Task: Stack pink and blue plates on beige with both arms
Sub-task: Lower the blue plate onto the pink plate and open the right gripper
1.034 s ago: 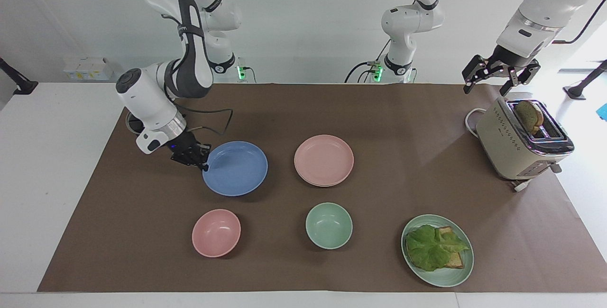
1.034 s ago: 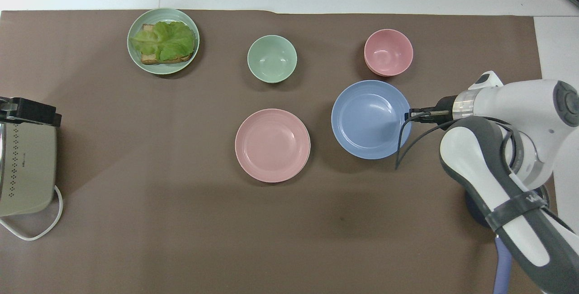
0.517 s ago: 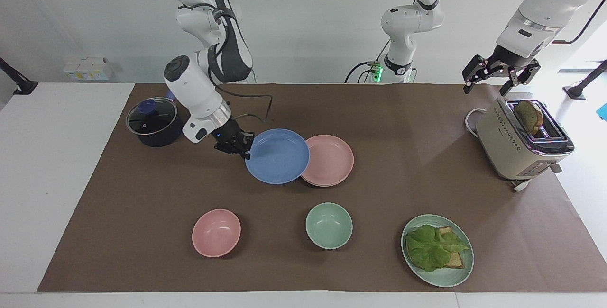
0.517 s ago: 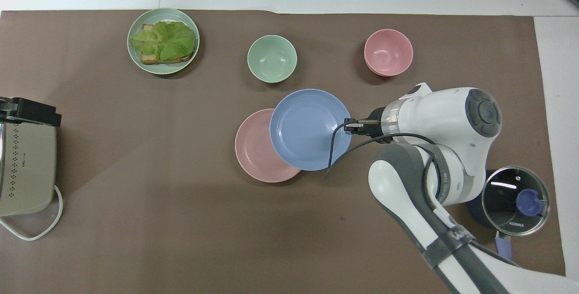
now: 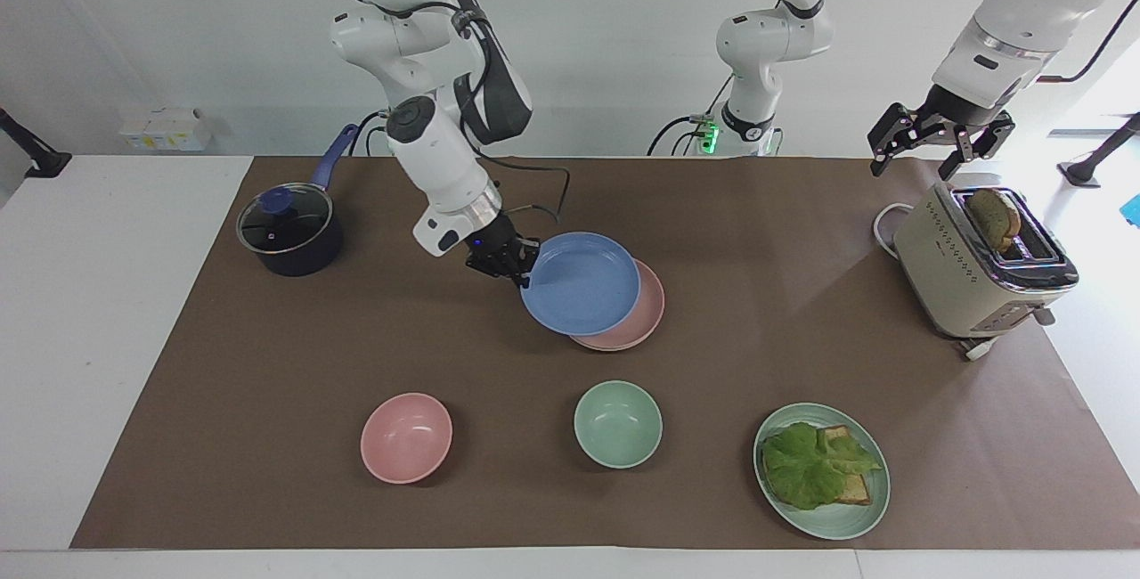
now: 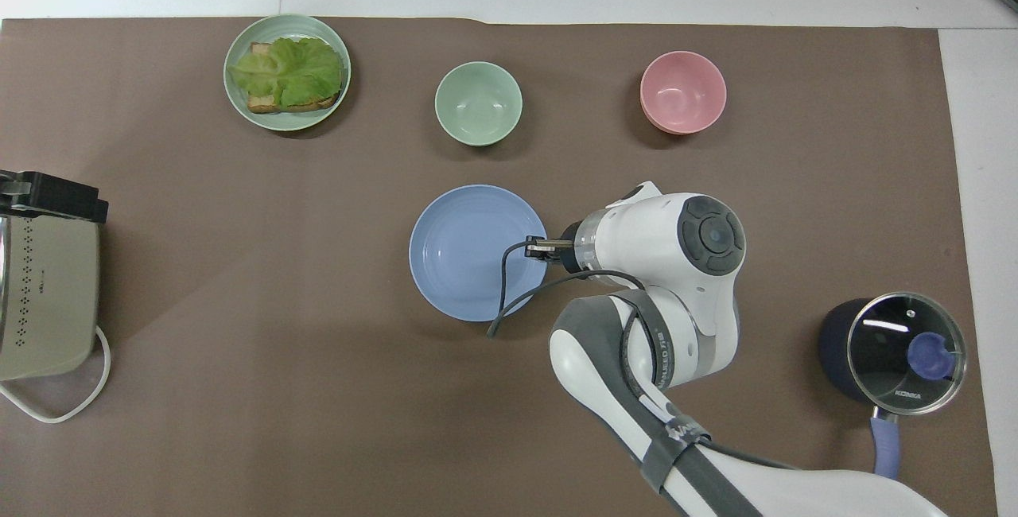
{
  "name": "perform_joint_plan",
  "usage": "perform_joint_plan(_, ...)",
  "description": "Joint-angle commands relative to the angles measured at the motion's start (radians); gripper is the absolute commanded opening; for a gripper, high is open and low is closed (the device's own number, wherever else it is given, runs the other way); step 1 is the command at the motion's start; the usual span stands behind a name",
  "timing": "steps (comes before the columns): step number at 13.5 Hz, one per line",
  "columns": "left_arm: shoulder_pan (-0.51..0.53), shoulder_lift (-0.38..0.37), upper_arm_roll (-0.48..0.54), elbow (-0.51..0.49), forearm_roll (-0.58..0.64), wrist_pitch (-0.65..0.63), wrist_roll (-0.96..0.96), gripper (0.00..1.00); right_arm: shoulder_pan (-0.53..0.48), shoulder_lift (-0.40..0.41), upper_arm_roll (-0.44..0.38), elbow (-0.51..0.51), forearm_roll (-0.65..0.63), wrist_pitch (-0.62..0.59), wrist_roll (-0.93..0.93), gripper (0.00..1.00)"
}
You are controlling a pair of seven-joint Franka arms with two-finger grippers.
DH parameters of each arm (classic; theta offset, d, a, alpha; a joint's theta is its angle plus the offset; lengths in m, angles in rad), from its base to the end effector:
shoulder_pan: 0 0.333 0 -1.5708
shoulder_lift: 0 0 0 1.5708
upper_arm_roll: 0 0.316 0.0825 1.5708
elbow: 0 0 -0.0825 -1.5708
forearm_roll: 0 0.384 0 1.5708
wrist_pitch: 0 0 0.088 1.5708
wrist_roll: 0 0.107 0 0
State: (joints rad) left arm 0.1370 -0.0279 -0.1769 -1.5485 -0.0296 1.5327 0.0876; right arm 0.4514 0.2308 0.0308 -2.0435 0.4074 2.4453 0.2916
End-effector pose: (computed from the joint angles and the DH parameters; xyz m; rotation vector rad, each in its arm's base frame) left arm 0.5418 -0.0264 0.6467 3.1107 -0.2005 0.0191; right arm 0.5350 0.2799 0.3459 -2.8025 0.1446 -0.0627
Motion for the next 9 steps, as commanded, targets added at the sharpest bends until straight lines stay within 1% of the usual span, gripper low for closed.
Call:
perform_joint_plan(1,0.001,-0.003,-0.003,0.008,0.017,-0.019,0.012,1.0,0.0,0.011,-0.003,0.003,0.018,0.023,0.003,0.0)
perform_joint_plan(2,0.003,-0.003,-0.003,0.008,0.017,-0.019,0.012,1.0,0.0,0.016,-0.003,0.003,0.016,0.041,0.003,0.0)
perform_joint_plan(9,0.001,-0.003,-0.003,0.008,0.017,-0.019,0.012,1.0,0.007,0.028,-0.003,-0.011,0.016,0.043,0.003,0.0)
